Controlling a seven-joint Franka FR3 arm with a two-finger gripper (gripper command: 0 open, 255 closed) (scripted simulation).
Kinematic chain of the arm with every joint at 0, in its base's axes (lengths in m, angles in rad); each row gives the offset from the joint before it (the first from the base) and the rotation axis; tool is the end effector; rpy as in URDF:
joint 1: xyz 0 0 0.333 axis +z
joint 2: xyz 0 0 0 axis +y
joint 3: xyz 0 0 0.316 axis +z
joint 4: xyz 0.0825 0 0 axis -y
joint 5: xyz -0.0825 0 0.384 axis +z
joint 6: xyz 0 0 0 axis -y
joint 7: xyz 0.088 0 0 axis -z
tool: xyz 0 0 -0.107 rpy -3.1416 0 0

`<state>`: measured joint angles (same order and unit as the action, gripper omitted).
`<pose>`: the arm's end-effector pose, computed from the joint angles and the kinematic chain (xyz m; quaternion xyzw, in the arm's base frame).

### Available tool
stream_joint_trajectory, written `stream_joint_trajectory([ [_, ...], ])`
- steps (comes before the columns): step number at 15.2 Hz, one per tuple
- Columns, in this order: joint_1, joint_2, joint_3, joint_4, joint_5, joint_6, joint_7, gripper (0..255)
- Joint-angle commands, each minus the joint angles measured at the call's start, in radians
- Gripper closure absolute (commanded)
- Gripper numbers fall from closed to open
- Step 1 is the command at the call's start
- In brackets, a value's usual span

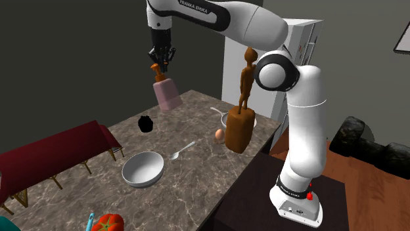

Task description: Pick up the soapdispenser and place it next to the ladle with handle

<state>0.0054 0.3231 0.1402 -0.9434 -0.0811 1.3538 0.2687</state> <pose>0.6137 0.0588 0.7027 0.9959 -0.0765 0.0473 0.0076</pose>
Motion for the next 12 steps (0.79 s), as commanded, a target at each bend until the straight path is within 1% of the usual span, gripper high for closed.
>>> stream_joint_trajectory([
  [1,0.021,-0.036,0.011,-0.051,-0.001,0.014,0.034,255],
  [6,0.085,-0.123,0.048,-0.175,-0.004,0.046,0.14,255],
  [12,0.166,-0.174,0.102,-0.245,-0.013,0.057,0.275,255],
])
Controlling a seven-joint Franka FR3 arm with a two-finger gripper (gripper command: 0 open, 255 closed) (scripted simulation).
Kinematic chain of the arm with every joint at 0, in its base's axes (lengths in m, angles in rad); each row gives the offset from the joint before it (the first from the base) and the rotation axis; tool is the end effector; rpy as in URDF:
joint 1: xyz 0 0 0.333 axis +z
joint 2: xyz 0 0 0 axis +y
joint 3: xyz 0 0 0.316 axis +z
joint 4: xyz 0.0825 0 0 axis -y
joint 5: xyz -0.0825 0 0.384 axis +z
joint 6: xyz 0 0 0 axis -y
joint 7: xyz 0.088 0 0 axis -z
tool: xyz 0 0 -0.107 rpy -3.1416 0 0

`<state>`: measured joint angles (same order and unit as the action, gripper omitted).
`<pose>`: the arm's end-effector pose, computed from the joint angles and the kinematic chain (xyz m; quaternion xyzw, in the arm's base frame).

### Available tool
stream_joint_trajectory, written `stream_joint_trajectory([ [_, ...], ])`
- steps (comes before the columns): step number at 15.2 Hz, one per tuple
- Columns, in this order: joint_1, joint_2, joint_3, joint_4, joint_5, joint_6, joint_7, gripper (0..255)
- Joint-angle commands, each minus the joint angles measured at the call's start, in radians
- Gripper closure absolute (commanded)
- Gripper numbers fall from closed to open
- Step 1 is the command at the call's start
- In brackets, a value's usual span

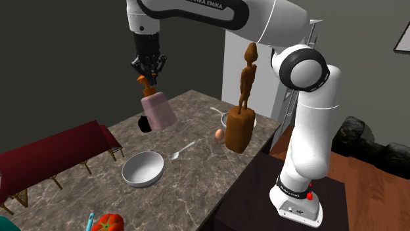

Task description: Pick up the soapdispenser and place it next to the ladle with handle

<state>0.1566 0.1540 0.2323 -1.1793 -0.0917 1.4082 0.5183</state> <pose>0.5444 0.1954 0.7052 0.9960 -0.0758 0.0472 0.0074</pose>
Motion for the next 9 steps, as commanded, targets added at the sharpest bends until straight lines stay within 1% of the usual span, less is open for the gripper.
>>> stream_joint_trajectory([
  [1,0.029,-0.009,0.019,-0.014,-0.005,0.002,0.049,255],
  [5,0.086,-0.01,0.06,-0.016,-0.018,-0.005,0.144,255],
  [9,0.149,0.01,0.102,0.011,-0.037,-0.021,0.241,255],
])
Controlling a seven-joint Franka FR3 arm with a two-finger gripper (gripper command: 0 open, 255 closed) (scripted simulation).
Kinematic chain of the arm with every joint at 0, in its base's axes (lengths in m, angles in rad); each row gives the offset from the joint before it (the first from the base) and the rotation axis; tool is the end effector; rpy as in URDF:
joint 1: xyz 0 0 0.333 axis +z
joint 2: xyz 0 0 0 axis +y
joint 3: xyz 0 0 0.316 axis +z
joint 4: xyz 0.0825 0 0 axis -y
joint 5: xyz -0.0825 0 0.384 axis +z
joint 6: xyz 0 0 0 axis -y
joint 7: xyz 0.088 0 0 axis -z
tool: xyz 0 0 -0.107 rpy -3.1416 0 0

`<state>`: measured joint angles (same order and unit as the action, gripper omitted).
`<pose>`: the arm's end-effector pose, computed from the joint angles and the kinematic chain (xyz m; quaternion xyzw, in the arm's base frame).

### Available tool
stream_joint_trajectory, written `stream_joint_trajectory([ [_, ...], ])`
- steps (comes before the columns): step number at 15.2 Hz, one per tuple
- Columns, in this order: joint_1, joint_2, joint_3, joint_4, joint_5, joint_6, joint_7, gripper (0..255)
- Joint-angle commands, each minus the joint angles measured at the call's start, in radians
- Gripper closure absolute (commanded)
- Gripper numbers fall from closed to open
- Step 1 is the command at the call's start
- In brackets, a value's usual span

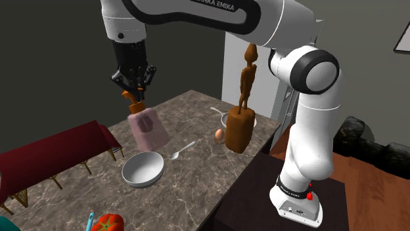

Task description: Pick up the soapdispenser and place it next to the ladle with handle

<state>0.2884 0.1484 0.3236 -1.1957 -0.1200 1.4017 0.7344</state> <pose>0.4899 0.3027 0.7024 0.9960 -0.0755 0.0472 0.0076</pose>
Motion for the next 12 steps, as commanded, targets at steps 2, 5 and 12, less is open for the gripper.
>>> stream_joint_trajectory([
  [2,0.052,0.034,0.031,0.052,-0.022,-0.027,0.075,255],
  [5,0.111,0.074,0.059,0.106,-0.047,-0.05,0.149,255],
  [12,0.296,0.242,0.108,0.349,-0.144,-0.153,0.314,255],
])
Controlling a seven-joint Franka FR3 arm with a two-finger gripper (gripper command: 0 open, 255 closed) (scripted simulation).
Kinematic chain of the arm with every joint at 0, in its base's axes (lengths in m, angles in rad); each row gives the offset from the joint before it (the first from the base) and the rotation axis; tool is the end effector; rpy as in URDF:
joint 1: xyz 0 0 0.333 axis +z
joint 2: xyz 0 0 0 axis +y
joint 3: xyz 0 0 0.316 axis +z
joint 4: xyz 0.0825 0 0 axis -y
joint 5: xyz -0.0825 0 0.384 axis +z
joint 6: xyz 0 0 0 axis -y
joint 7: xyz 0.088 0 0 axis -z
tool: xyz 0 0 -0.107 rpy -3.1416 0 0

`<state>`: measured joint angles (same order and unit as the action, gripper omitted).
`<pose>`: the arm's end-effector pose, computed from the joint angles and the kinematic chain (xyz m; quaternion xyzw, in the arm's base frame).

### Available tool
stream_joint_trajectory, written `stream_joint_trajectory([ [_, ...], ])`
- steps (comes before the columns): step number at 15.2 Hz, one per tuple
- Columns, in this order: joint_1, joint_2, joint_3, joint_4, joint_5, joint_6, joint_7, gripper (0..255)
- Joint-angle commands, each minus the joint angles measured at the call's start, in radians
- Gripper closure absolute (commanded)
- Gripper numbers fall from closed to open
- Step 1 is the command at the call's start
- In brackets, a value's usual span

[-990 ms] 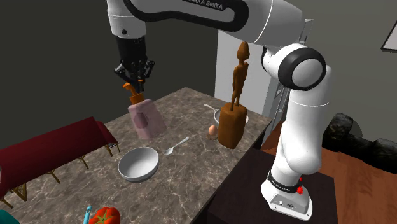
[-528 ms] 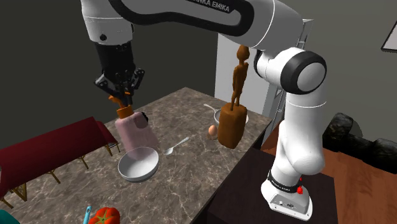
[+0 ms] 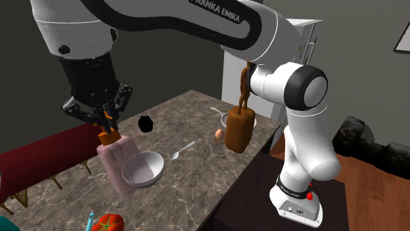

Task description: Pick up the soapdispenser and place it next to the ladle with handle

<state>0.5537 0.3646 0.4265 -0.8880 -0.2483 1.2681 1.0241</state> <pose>0.4212 0.4442 0.7051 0.9960 -0.0755 0.0473 0.0075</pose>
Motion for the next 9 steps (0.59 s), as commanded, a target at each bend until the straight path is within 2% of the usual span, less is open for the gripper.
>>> stream_joint_trajectory([
  [1,0.064,0.061,0.007,0.097,-0.034,-0.043,0.042,255],
  [4,0.023,-0.003,0.011,-0.051,0.0,0.042,0.046,255],
  [9,-0.017,-0.071,0.012,-0.225,0.034,0.151,0.049,255],
])
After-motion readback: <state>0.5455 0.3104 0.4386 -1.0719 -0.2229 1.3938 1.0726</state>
